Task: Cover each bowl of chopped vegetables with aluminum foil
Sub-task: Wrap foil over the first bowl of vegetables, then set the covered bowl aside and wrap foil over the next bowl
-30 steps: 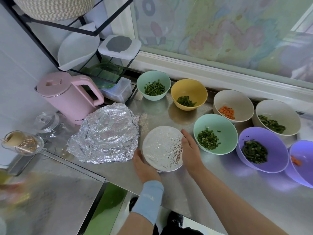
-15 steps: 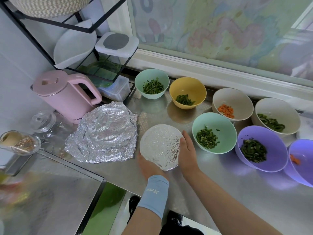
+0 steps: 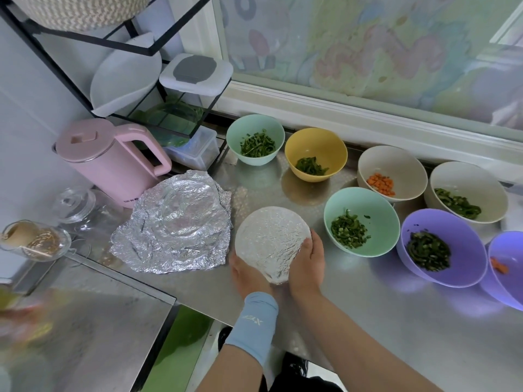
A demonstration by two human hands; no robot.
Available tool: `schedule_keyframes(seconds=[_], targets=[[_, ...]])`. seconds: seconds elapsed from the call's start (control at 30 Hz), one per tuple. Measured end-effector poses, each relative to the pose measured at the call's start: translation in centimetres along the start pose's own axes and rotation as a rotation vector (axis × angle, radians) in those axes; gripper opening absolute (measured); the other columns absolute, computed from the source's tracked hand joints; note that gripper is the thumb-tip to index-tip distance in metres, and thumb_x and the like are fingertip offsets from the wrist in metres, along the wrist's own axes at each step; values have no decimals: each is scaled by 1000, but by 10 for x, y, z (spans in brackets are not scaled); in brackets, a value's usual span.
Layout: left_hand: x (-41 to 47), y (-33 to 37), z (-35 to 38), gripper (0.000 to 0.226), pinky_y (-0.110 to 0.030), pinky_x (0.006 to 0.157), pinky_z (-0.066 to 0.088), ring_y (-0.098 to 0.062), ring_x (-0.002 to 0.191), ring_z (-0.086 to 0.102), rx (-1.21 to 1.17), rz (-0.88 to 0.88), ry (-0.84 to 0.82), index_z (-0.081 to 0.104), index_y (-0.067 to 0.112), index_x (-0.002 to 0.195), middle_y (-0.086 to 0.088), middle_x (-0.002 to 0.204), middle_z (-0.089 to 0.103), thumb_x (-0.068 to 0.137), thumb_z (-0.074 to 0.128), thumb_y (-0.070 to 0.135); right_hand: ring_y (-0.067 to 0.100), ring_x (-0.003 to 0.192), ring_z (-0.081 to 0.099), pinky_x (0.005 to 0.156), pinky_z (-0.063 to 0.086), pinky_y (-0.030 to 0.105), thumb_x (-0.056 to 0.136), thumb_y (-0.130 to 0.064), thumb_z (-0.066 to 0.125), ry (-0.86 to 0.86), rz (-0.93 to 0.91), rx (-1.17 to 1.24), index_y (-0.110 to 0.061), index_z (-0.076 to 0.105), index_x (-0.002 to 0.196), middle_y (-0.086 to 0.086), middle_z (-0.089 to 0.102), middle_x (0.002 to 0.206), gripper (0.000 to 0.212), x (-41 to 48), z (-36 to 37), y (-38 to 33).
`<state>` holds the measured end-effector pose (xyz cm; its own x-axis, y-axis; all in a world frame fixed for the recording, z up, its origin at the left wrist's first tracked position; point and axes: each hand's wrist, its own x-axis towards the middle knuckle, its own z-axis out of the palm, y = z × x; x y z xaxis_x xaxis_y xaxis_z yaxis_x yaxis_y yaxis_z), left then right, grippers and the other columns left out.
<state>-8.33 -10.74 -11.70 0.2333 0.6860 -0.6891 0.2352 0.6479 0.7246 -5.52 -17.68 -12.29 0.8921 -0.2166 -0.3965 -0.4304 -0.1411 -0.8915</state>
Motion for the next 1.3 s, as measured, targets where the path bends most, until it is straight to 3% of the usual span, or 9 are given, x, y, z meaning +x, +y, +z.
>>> schedule_keyframes(seconds=[0.17, 0.23, 0.3, 0.5, 0.77, 0.87, 0.93, 1.13, 1.3], targets=[[40, 42, -16, 46, -30, 117, 22, -13, 142, 30, 626, 705, -310, 36, 23, 150, 6, 155, 35, 104, 36, 24, 10, 149, 8, 116, 4, 22, 103, -28, 37, -280, -350, -553, -18, 19, 155, -4, 13, 162, 56, 30, -22, -20], [56, 59, -5, 52, -33, 119, 20, -15, 144, 26, 918, 1015, -474, 32, 18, 151, 0, 157, 31, 101, 38, 28, 13, 148, 11, 116, 6, 23, 103, -30, 36, -351, -510, -709, -17, 19, 155, -1, 16, 162, 56, 41, -23, -32], [65, 65, 9, 52, -37, 119, 24, -17, 144, 26, 1122, 1144, -635, 32, 17, 151, -3, 157, 31, 101, 40, 30, 18, 146, 19, 118, 14, 30, 103, -32, 36, -427, -573, -786, -17, 19, 155, 2, 23, 160, 56, 48, -19, -38], [73, 58, 15, 46, -34, 111, 34, -10, 133, 35, 1251, 1180, -733, 37, 21, 147, 6, 147, 41, 102, 36, 31, 21, 132, 41, 107, 37, 38, 103, -31, 35, -457, -581, -807, -20, 25, 152, 0, 36, 148, 52, 53, -14, -28], [51, 92, 20, 53, -35, 117, 22, -16, 141, 30, 1265, 1153, -732, 32, 23, 151, 3, 153, 37, 101, 43, 36, 20, 143, 27, 115, 24, 36, 103, -36, 37, -515, -560, -857, -20, 25, 153, -1, 28, 156, 54, 53, -15, -58], [51, 125, 37, 52, -35, 116, 26, -17, 141, 33, 1274, 1139, -716, 33, 21, 150, 1, 153, 37, 101, 43, 34, 20, 138, 34, 112, 30, 36, 101, -31, 42, -503, -598, -808, -20, 33, 149, 0, 36, 150, 50, 62, -6, -94], [58, 149, 54, 51, -38, 115, 29, -19, 140, 33, 1311, 1111, -689, 33, 21, 150, 0, 154, 36, 101, 42, 35, 25, 128, 47, 103, 39, 36, 100, -26, 43, -490, -499, -740, -17, 42, 143, 5, 50, 140, 44, 75, 9, -120], [103, 198, 101, 56, -41, 118, 25, -21, 146, 19, 1452, 982, -631, 27, 17, 152, -1, 160, 21, 100, 41, 31, 34, 95, 69, 72, 58, 40, 98, -21, 45, -503, 210, -366, -2, 55, 124, 20, 65, 116, 34, 122, 67, -164], [143, 209, 125, 60, -41, 121, 17, -21, 150, 6, 1684, 1053, -690, 19, 17, 154, -3, 163, 10, 101, 41, 35, 29, 83, 69, 68, 59, 40, 100, -33, 44, -372, 318, -294, -8, 53, 116, 13, 65, 103, 31, 142, 117, -165]])
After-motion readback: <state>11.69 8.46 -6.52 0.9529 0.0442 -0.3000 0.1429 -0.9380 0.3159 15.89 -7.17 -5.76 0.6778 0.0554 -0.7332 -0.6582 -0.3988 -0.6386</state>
